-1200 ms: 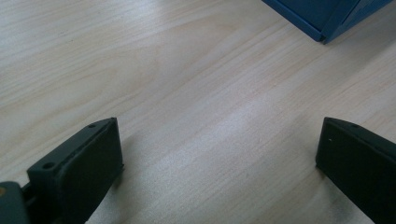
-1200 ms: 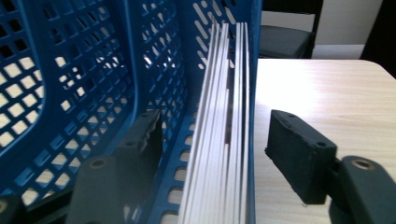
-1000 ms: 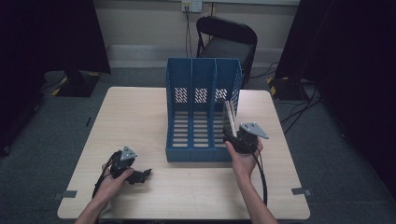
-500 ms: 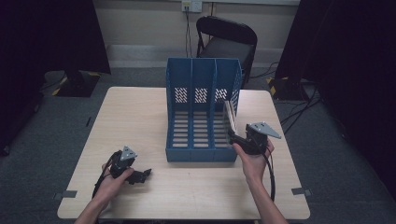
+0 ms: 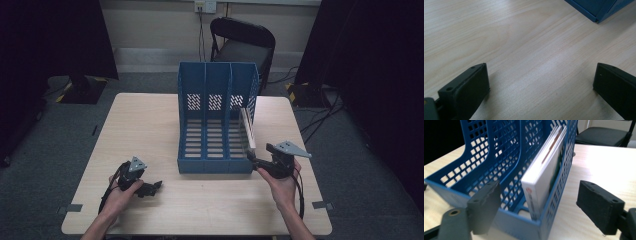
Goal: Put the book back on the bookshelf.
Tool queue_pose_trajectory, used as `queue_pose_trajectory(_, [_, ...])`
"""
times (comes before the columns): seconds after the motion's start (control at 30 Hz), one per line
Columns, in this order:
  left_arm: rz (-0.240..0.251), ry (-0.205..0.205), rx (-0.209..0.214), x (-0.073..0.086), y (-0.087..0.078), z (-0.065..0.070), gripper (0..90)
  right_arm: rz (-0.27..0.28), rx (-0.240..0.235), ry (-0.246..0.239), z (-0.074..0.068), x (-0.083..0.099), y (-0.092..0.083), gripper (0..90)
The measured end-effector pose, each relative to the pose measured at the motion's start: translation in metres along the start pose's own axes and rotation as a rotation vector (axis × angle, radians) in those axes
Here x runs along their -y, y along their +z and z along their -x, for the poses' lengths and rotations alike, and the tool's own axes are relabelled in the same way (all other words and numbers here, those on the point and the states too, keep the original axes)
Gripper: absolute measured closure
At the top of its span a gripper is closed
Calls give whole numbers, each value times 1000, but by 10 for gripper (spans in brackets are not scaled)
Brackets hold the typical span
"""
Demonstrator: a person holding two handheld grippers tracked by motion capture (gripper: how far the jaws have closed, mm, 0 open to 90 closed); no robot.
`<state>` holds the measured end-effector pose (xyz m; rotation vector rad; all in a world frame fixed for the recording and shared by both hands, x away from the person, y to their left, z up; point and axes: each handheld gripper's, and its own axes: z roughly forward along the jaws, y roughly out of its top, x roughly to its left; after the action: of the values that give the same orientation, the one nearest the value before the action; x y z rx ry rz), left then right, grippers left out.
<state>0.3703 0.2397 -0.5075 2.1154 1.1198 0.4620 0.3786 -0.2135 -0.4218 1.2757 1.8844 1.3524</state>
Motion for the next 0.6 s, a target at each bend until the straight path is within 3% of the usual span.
queue_pose_trajectory(0.17, [0,-1,0,0,0,0,0,-64,-11,-41,3,7,-9,141])
queue_pose_trajectory(0.27, [0,0,0,0,0,0,0,-92,-42,-44,7,14,-12,139])
queue_pose_trajectory(0.6, [0,0,0,0,0,0,0,-197,-72,-73,20,35,-18,140])
